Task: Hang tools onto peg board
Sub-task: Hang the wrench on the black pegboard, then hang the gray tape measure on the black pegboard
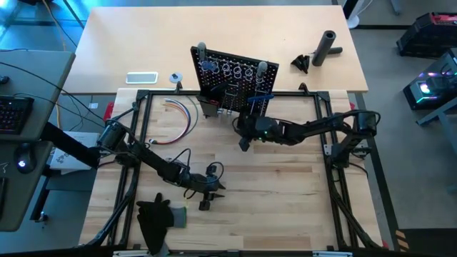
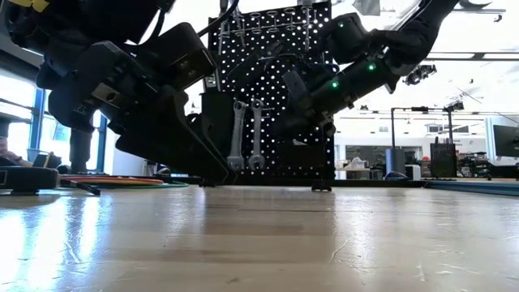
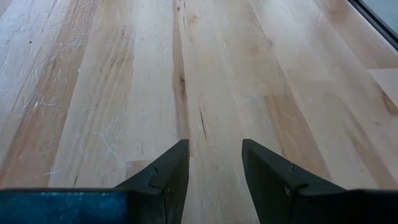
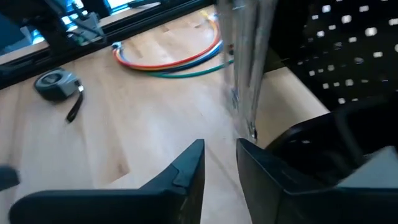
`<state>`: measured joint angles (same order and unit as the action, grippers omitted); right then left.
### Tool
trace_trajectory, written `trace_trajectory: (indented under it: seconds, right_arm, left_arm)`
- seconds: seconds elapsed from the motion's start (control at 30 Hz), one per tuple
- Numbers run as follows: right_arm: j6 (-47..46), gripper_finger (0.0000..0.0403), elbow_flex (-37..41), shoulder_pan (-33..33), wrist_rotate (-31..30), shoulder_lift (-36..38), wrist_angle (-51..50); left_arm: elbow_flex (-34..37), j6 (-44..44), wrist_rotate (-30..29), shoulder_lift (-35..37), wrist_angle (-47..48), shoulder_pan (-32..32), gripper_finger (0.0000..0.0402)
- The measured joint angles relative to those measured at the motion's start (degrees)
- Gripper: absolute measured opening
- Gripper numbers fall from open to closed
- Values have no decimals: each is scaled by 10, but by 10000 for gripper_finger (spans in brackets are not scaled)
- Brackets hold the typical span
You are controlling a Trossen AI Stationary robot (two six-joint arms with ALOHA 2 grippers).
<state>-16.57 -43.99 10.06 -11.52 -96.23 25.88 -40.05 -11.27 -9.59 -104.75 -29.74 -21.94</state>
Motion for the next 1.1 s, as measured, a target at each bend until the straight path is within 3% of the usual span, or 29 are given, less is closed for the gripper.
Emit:
trace_trajectory:
  seconds: [0.43,0.73,1.1]
  right_arm:
    - [1,110,0,-55,18,0,-59]
    - [1,110,0,-95,106,0,-90]
    - [23,110,0,-171,107,0,-122]
  left_arm:
    - [0,-18,0,0,5,-1,142]
    - [0,-34,7,0,6,-4,142]
    - [0,-57,45,37,138,-5,142]
